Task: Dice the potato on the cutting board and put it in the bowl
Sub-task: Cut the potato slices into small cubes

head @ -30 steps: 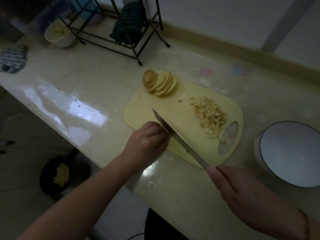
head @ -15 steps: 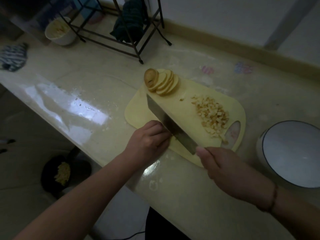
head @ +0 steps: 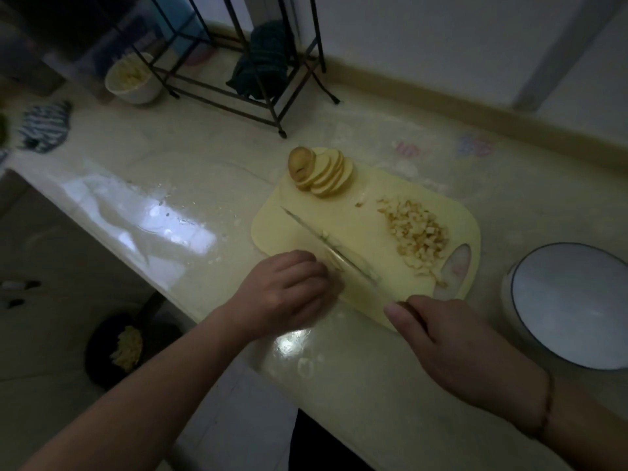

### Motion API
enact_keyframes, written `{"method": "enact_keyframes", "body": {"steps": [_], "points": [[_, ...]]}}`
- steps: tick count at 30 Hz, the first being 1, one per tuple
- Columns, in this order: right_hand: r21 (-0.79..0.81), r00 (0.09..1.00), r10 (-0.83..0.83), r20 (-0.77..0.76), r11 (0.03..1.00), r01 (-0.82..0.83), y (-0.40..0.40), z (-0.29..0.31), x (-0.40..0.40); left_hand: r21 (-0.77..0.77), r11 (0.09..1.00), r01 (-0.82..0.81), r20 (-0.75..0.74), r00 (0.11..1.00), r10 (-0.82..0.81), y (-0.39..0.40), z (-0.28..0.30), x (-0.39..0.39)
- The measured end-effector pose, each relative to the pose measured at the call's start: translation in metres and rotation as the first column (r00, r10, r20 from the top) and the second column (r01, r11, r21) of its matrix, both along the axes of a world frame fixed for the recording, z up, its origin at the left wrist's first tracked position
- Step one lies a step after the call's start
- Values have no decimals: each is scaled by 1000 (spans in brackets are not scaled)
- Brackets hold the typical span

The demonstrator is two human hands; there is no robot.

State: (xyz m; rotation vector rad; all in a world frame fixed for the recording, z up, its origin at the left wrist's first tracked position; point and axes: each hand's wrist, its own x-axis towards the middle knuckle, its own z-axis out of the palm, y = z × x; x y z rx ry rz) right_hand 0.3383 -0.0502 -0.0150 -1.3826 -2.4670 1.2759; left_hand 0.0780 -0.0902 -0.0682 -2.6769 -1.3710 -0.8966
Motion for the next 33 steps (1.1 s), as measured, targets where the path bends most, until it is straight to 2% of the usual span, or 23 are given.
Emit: {"method": "enact_keyframes", "body": {"steps": [3,5,8,11,22,25,27,30,33], "points": [[86,998,34,52,996,-38,-4,-4,1,160,984,75,-31,997,-71,-6,24,0],[142,992,82,93,985,-95,-7,-6,-1,172,982,83,-47,996,-76,-2,39,5],[253,978,126,167,953,-166,-11,-11,-3,-62,997,48,-118,991,-56,10,48,8],[275,959,148,241,937,-214,-13,-10,-6,-268,963,-16,-202,979,-40,17,46,7],[295,914,209,348,901,-319,-18,-3,-7,-461,883,-86,-342,935,-88,28,44,10],[301,939,191,287,912,-278,-23,4,-4,-463,880,-101,-399,911,-105,31,44,9],[369,937,198,286,880,-299,-24,1,0,-479,873,-92,-400,908,-124,33,45,8],[378,940,183,287,880,-287,-23,1,9,-529,847,-49,-345,924,-162,40,51,5],[418,969,195,151,876,-241,-26,4,25,-572,820,-5,-189,974,-126,48,60,-7]]}}
